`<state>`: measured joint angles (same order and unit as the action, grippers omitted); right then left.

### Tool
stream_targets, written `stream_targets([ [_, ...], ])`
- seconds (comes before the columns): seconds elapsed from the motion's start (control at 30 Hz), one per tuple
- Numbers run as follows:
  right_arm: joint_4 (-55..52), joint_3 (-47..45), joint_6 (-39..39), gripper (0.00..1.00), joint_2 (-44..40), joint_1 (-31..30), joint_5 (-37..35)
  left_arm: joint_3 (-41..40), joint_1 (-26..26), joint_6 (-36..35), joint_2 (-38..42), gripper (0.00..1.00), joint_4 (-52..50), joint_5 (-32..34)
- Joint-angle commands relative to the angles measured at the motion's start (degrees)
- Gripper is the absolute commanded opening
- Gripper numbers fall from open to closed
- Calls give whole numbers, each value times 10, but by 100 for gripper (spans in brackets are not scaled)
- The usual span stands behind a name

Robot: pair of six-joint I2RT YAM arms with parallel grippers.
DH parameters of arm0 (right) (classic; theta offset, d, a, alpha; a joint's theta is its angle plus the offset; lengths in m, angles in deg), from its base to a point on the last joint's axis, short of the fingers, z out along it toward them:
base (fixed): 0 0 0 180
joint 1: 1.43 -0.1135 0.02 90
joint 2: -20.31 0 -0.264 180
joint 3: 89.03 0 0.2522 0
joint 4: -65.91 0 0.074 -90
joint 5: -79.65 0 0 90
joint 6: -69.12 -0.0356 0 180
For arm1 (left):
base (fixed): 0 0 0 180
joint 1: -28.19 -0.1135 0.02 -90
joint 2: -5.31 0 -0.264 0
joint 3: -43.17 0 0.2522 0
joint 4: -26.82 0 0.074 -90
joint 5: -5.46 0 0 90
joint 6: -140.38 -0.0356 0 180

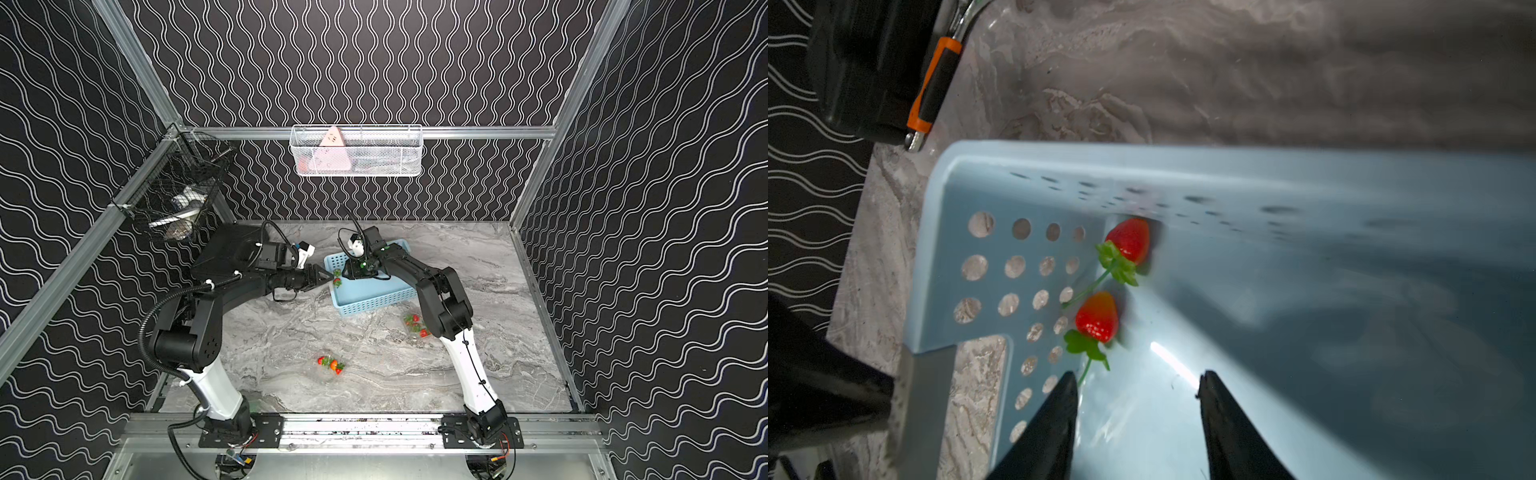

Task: Pack strawberries into containers
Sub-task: Pick up the strawberry from the basket.

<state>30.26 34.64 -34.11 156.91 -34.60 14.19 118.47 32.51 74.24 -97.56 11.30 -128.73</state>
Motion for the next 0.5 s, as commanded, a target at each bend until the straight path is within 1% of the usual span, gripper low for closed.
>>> stream_targets([
  [0.0, 14, 9, 14, 50, 13, -6, 47, 4, 4, -18, -2, 47, -4, 2],
  [0.13, 0, 25, 31, 51, 31, -13, 53, 3, 10, -16, -5, 46, 2, 3],
  [0.2, -18, 40, 46, 52, 42, -19, 44, 2, 12, -16, -3, 46, 3, 3],
  [0.33, -50, 65, 76, 52, 59, -36, 9, 3, 13, -20, -3, 45, -2, 4],
  [0.47, -84, 88, 104, 51, 75, -53, -62, 4, 13, -21, 0, 45, -4, 3],
])
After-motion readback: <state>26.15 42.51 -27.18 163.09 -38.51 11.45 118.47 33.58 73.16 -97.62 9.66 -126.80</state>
